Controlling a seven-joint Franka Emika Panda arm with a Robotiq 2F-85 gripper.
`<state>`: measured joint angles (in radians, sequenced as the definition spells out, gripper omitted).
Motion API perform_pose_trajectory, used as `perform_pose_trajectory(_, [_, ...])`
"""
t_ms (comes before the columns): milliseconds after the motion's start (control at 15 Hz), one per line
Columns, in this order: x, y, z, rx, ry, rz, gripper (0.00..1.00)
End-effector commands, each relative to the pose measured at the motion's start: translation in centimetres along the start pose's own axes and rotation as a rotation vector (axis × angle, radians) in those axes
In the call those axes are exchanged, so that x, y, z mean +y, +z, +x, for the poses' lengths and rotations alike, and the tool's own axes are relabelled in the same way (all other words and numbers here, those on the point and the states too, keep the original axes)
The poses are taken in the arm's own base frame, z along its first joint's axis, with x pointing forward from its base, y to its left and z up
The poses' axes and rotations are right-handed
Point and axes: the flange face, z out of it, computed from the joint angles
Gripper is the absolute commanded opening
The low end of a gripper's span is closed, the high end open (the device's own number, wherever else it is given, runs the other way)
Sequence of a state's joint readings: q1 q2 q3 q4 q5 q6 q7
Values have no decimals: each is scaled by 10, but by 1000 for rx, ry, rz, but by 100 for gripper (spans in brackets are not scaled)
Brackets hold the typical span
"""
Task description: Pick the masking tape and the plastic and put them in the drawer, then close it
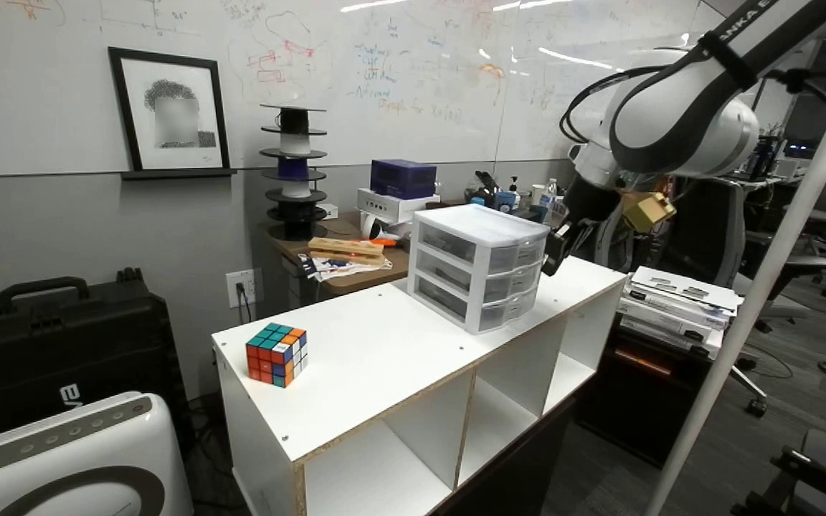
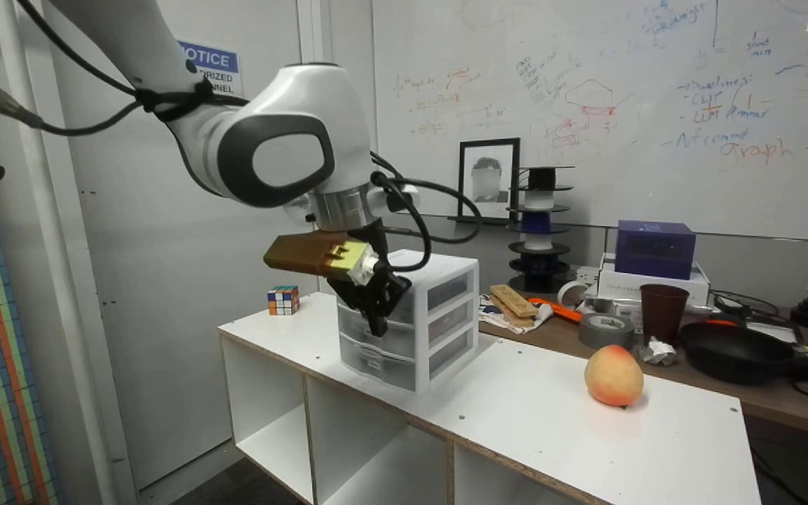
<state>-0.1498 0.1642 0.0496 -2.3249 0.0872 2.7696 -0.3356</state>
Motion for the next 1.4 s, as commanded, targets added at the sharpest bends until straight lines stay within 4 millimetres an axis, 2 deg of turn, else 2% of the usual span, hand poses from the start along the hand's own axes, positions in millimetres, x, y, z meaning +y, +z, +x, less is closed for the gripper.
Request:
perform_pose_trajectory(0, [13,-58,-18,-51,59,-30,4])
perform_pose_trajectory(333, [36,-108,-34,-226,164,-35,6])
perform_pose_trajectory(800, [50,-149,-50,-375,250,23,6])
perform_pose_trajectory(933, [54,-157,-52,-379,239,50,7])
perform_pose_trajectory(1067, [63,-165,-54,-382,234,81,33])
perform_pose_trajectory(1133, [57,-148,-54,-394,246,42,34])
perform_pose_trajectory(1200, [60,-149,-54,-393,248,44,14])
perform_pose_trajectory(1333, [60,-146,-56,-401,249,45,30])
